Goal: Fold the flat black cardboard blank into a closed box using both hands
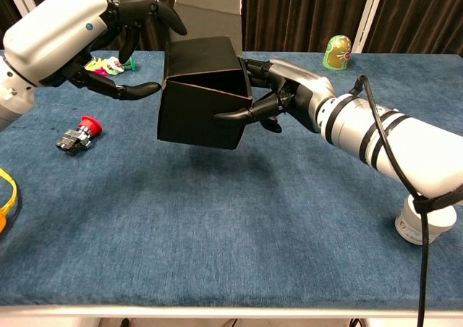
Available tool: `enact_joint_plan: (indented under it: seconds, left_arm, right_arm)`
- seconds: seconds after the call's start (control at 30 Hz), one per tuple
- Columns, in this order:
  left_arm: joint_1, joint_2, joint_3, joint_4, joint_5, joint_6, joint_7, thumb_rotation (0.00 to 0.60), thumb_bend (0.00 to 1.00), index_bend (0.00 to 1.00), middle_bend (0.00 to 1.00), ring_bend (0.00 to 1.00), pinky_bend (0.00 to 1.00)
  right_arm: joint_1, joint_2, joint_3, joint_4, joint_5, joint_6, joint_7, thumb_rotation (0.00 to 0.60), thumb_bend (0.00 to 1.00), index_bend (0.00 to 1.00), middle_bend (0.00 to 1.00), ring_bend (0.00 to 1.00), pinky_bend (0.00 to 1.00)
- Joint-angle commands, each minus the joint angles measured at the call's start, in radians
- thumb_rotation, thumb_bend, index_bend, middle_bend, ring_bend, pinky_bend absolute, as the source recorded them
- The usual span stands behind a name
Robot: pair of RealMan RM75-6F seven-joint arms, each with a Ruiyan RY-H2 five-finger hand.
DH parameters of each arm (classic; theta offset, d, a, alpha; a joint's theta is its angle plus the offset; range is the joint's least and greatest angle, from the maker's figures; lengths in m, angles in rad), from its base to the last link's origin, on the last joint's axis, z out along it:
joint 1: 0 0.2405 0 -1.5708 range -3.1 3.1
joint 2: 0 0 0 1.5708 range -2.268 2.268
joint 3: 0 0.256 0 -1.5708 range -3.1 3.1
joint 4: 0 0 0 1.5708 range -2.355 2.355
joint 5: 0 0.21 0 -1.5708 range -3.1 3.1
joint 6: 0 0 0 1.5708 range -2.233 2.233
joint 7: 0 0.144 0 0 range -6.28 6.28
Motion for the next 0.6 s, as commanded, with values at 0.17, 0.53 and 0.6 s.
enact_joint_plan:
  seconds: [0.17,0.53,0.6]
  left_arm:
    - [-0.010,-0.026,0.021,0.054,-0.004,0.004,-0.017,0.600,0.21,0.30,0.27,0.69,0.95]
    - [-0.028,-0.083,0.081,0.174,0.008,-0.022,-0.060,0.600,0.21,0.37,0.32,0.70,0.95]
    - [-0.027,-0.097,0.091,0.199,0.007,-0.026,-0.075,0.600,0.20,0.38,0.34,0.70,0.95]
  right_arm:
    - [0.007,-0.005,-0.005,0.001,0.000,0.000,-0.007,0.600,0.33,0.45,0.50,0.88,0.92]
    - [0.021,-0.007,-0.014,0.043,0.019,-0.022,-0.038,0.600,0.33,0.45,0.49,0.88,0.92]
    - [0.024,-0.006,-0.017,0.054,0.020,-0.031,-0.039,0.600,0.34,0.45,0.49,0.88,0.92]
